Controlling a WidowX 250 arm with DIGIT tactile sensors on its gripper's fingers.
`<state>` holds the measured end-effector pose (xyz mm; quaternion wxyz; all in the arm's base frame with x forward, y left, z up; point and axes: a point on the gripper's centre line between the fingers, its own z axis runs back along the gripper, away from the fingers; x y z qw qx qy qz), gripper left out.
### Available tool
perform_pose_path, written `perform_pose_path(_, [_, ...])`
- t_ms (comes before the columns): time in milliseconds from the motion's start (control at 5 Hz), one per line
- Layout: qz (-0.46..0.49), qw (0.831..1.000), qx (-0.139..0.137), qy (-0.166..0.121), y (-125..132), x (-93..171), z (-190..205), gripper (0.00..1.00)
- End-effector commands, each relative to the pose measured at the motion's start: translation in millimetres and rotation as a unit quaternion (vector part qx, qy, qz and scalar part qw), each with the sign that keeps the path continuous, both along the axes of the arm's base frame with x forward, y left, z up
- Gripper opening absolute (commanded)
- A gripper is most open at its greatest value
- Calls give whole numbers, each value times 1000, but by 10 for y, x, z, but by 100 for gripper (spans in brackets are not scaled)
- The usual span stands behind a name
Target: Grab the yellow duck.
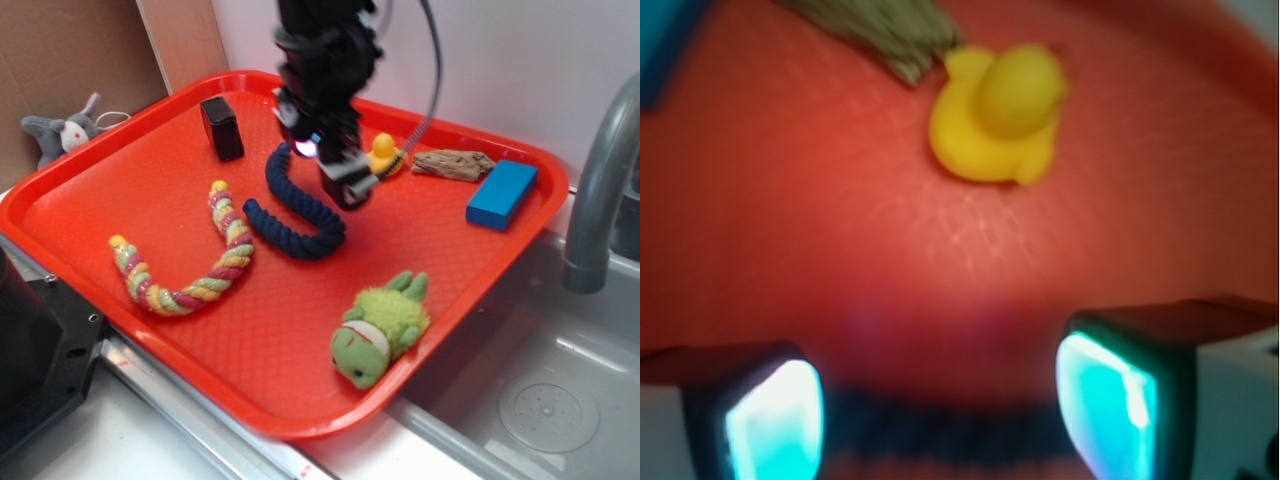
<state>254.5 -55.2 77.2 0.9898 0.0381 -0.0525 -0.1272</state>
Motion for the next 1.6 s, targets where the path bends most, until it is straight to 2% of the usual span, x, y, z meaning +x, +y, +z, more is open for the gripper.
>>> perform_pose_path(0, [11, 999, 8, -41, -75, -65, 295, 100])
perform_pose_path(200, [15, 997, 20, -77, -35, 428, 113, 100])
perform_pose_path(400, [25, 995, 21, -96, 18, 808, -1, 100])
perform_pose_path(600, [11, 997, 20, -76, 7, 1162, -59, 100])
perform_pose_path(800, [-4, 999, 7, -45, -27, 1224, -195, 100])
perform_pose_path(1000, [-6, 1000, -3, -15, -55, 908, -246, 100])
perform_pose_path(1200, [-2, 1000, 2, -17, -54, 720, -119, 100])
perform_pose_path(1400, [6, 1000, -11, -22, -12, 717, -53, 100])
